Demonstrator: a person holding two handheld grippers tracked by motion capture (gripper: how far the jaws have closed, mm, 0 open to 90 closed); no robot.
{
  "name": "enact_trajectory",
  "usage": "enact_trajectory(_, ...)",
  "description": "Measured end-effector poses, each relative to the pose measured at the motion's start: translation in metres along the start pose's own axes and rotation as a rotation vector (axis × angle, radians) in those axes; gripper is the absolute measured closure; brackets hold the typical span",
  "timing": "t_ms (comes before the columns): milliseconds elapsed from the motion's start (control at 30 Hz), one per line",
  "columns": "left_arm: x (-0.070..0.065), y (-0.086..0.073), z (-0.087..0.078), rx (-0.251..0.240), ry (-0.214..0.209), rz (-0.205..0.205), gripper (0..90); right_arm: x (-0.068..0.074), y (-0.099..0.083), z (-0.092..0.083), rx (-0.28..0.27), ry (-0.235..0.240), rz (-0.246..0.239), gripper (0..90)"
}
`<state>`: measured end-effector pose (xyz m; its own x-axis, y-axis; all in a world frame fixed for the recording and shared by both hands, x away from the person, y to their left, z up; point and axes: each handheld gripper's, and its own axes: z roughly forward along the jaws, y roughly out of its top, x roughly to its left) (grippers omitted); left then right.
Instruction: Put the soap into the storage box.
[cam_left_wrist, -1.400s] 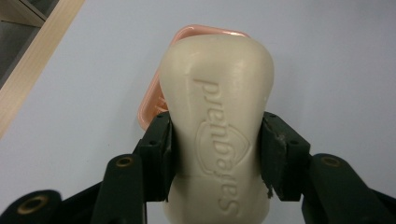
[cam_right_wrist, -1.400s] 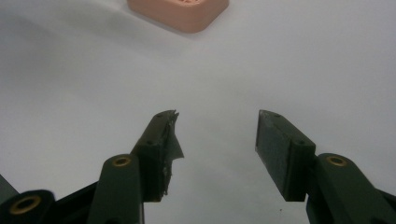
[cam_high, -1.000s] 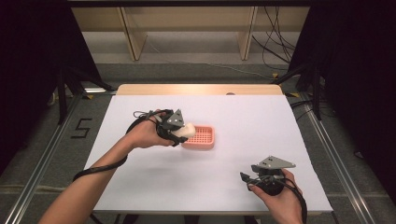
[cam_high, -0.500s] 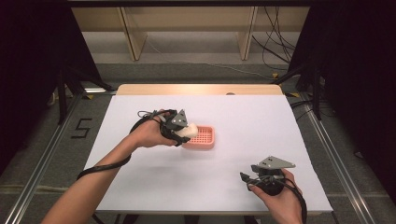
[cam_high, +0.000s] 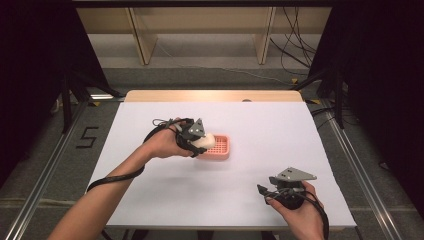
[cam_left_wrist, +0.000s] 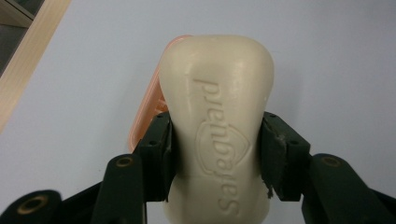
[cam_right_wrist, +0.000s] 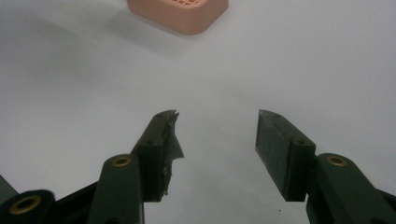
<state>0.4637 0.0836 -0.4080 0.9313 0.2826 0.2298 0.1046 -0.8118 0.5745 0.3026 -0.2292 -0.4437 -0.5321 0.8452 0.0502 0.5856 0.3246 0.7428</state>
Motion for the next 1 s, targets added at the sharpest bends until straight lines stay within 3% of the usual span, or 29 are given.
enact_trajectory(467, 0.002, 0.006, 0.009, 0.008, 0.009, 0.020, 49.7, -0.001, -0.001, 0.001, -0.002, 0.010, -0.010, 48.3)
enact_trajectory(733, 0.004, 0.008, 0.012, 0.001, 0.039, 0.028, 49.7, 0.000, 0.000, 0.000, 0.005, 0.012, 0.002, 48.4)
enact_trajectory(1000, 0.004, 0.012, 0.017, -0.005, 0.072, 0.037, 49.7, -0.001, -0.001, 0.001, -0.002, 0.005, -0.020, 48.3)
